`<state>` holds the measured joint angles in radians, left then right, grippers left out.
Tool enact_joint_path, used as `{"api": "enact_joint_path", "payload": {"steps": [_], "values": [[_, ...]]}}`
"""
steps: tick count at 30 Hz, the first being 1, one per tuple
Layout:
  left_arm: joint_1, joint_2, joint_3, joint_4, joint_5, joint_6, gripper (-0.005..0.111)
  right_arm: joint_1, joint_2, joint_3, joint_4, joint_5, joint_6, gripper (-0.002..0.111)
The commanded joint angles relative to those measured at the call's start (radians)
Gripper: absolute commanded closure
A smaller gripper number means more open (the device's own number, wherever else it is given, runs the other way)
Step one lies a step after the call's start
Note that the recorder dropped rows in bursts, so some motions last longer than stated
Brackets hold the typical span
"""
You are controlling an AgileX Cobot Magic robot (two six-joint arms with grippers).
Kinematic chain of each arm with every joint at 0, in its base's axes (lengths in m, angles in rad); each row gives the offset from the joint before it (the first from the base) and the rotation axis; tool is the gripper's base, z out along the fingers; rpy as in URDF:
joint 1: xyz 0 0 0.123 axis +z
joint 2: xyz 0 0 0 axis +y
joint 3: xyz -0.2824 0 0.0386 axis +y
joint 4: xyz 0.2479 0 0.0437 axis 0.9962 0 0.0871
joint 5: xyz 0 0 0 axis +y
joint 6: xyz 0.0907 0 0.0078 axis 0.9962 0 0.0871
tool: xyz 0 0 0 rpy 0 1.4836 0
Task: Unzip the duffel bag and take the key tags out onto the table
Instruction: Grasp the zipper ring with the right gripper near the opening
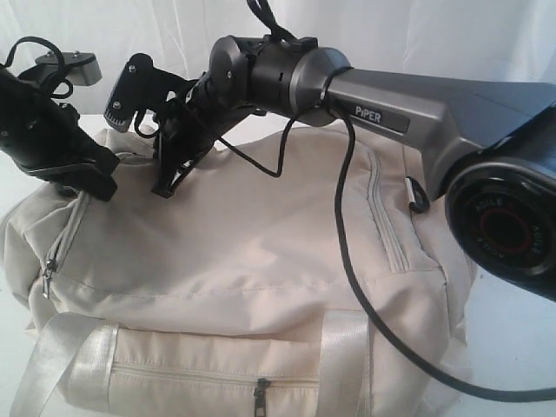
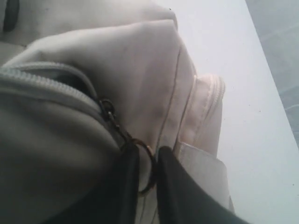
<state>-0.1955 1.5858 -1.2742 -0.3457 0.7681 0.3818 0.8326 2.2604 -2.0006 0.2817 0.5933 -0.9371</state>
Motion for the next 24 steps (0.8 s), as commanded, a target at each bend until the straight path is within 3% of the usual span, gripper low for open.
{"api": "enact_joint_path", "payload": {"steps": [1, 16, 24], "values": [[0.004, -0.005, 0.005, -0.005, 0.027, -0.004, 0.107, 0.003, 0.001, -0.002, -0.015, -0.016, -0.005, 0.108], [0.004, -0.005, 0.005, -0.005, 0.027, -0.008, 0.107, 0.002, -0.050, -0.002, -0.310, 0.040, 0.199, 0.108], [0.004, -0.005, 0.005, -0.005, 0.027, -0.008, 0.107, -0.029, -0.072, -0.002, -0.342, 0.095, 0.235, 0.108]]}}
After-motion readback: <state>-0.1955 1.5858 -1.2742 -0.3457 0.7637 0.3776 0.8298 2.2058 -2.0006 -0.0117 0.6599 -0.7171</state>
